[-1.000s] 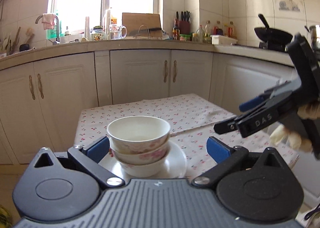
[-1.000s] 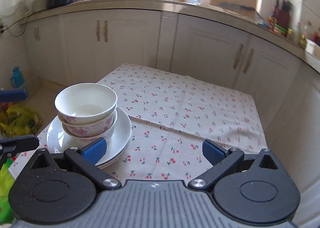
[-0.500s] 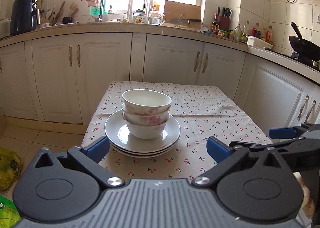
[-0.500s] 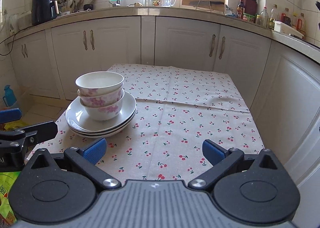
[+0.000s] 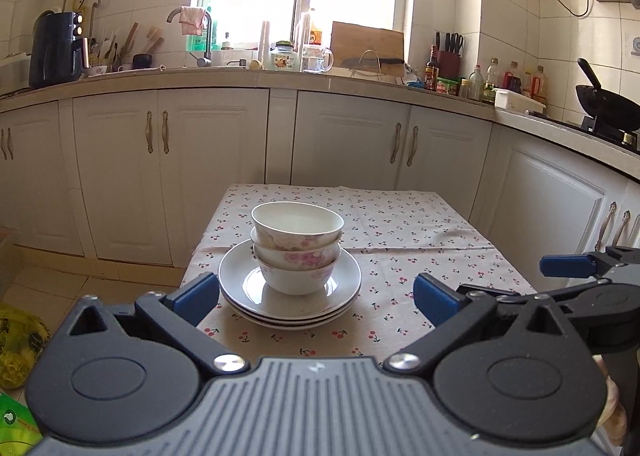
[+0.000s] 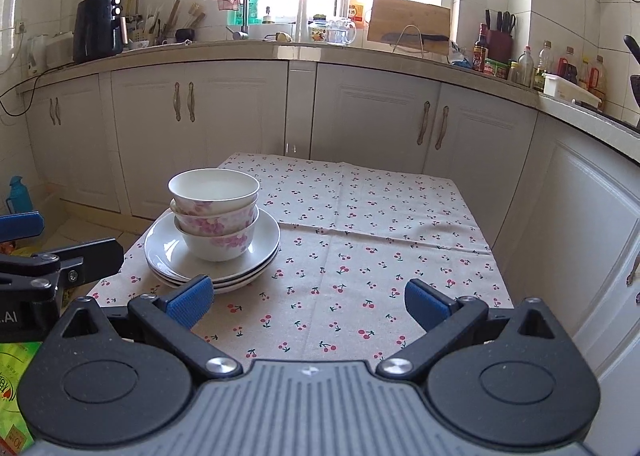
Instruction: Organize plates and bowls
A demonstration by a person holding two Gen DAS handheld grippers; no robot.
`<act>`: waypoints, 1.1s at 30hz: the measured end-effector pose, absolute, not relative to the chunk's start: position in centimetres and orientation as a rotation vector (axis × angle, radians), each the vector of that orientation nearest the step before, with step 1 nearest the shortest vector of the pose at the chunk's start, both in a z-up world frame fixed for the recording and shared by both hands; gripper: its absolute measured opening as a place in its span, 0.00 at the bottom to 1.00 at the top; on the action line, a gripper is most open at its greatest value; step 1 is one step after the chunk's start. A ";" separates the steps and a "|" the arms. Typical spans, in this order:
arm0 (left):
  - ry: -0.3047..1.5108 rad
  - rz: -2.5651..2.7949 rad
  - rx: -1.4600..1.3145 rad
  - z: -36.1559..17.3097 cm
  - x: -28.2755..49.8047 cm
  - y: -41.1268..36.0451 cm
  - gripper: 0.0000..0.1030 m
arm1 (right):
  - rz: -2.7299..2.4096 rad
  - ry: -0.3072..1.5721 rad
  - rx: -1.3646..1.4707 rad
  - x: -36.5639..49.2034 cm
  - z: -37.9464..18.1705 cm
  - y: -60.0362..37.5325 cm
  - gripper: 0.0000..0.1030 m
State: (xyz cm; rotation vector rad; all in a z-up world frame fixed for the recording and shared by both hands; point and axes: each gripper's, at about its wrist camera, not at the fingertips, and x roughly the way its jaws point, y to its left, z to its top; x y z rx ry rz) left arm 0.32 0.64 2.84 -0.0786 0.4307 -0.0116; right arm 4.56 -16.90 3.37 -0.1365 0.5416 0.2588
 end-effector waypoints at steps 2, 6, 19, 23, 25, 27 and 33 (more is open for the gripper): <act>0.428 -0.013 -0.078 2.8 0.3 0.6 0.99 | 0.253 0.537 -0.132 4.5 3.4 -17.0 1.00; 0.428 -0.014 -0.078 2.8 0.3 0.6 0.99 | 0.242 0.527 -0.133 4.4 3.6 -17.1 1.00; 0.430 -0.014 -0.081 3.1 0.2 0.4 0.99 | 0.230 0.516 -0.133 4.2 3.8 -17.2 1.00; 0.426 -0.017 -0.081 3.1 0.1 0.4 0.99 | 0.226 0.514 -0.132 4.0 4.0 -17.3 1.00; 0.428 -0.017 -0.083 3.1 0.2 0.4 0.99 | 0.224 0.513 -0.133 4.0 4.0 -17.3 1.00; 0.430 -0.017 -0.085 3.1 0.2 0.5 0.99 | 0.222 0.512 -0.134 4.0 4.0 -17.2 1.00; 0.431 -0.017 -0.086 3.1 0.3 0.5 0.99 | 0.216 0.510 -0.137 4.0 4.1 -17.1 1.00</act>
